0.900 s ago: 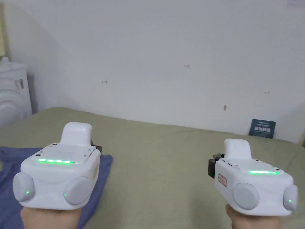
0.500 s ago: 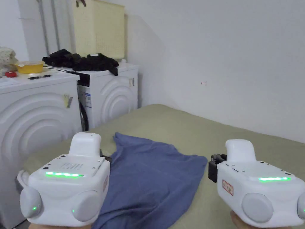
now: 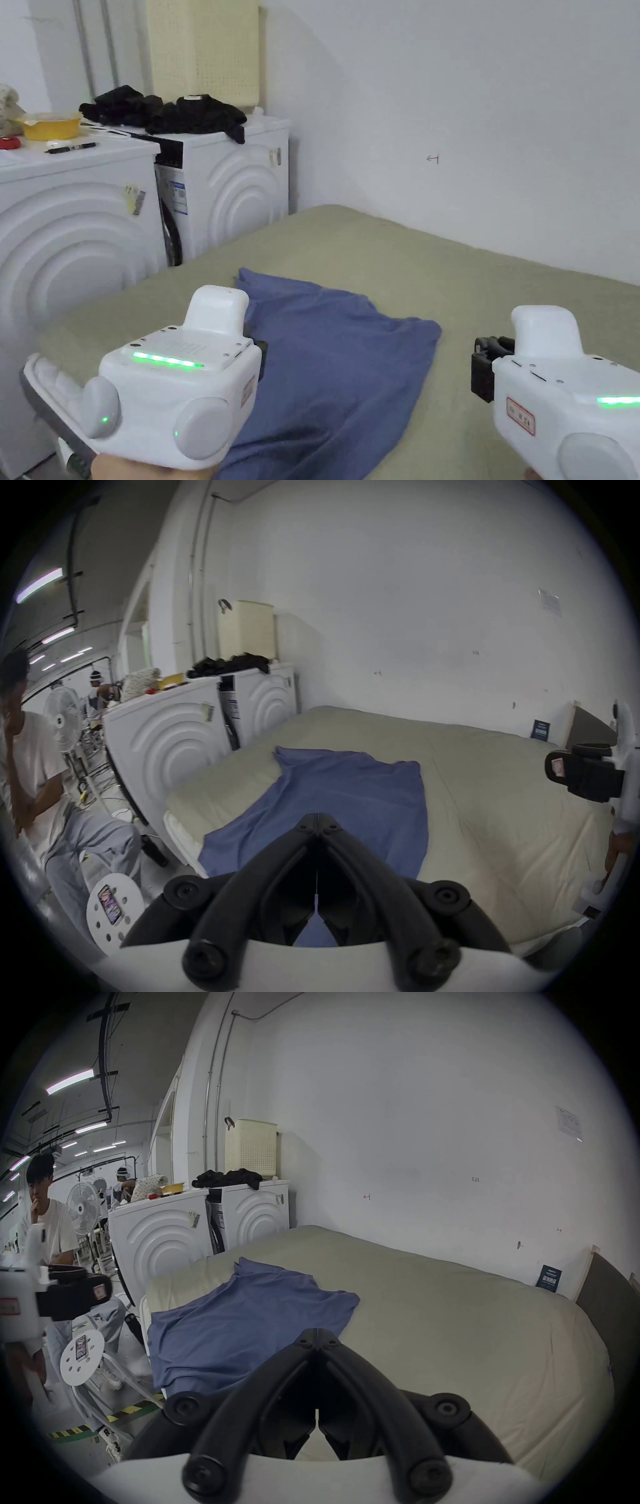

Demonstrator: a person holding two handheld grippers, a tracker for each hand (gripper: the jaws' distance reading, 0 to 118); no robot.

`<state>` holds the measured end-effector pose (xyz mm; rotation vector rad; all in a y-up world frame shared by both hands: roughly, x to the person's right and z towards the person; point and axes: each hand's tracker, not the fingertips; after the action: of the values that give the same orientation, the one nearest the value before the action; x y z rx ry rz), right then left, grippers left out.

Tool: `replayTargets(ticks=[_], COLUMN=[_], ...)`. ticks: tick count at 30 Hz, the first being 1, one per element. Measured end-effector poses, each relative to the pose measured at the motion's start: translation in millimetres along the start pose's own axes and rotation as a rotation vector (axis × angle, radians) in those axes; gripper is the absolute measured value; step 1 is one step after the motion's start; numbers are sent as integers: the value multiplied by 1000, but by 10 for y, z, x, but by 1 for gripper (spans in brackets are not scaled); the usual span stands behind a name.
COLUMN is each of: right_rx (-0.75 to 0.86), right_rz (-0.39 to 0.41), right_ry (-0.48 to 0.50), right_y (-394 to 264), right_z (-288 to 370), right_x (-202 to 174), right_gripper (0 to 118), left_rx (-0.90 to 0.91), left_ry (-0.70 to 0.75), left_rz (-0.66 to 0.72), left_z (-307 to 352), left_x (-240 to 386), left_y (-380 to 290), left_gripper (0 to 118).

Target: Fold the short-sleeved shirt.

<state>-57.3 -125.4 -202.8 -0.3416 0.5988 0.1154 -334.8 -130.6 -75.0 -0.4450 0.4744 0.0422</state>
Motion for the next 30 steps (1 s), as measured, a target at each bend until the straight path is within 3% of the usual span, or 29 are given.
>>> replayTargets(ticks=[10,13,14,15,16,17,20,24,28,30], right_rx=[-74,-130,-138,-145,-149,-152,-177,-190,-194,-201], right_rz=[32,10,-3,-7,-6,1,20,-33,-32,-38], right_ry=[-39,-56,-53,-60,-66,-74,-89,-52,-45,-39], right_y=[-162,-242,-274,-301,-327,-360,-441,-541,-616,-645], right_z=[-379,-526,-577,-622,-662,-702,-786,-797,-779,-768], right_x=[495,713,794,861,914,963,1082,1182,1209,1219], right_gripper=[1,1,1,1,2,2,2,2,2,2], left_rx=[-316,-399,-424,-471,-519,-568,-610,-662,-720,-676], left_ry=[-148,-196,-197,-186,-161,-170,-196,-116,-141,-62], left_rz=[-29,-34,-60,-41,-38,-11,123,53,94,98], left_z=[-2276,-2935,-3147,-3368,-3529,-3712,-3899,-4285,-4384,-4338], left_x=[397,637,708,772,852,902,1028,1206,1303,1337], left_y=[365,493,514,519,499,449,295,80,-103,-161], left_gripper=[0,1,14,43,96,118,118,118,118,117])
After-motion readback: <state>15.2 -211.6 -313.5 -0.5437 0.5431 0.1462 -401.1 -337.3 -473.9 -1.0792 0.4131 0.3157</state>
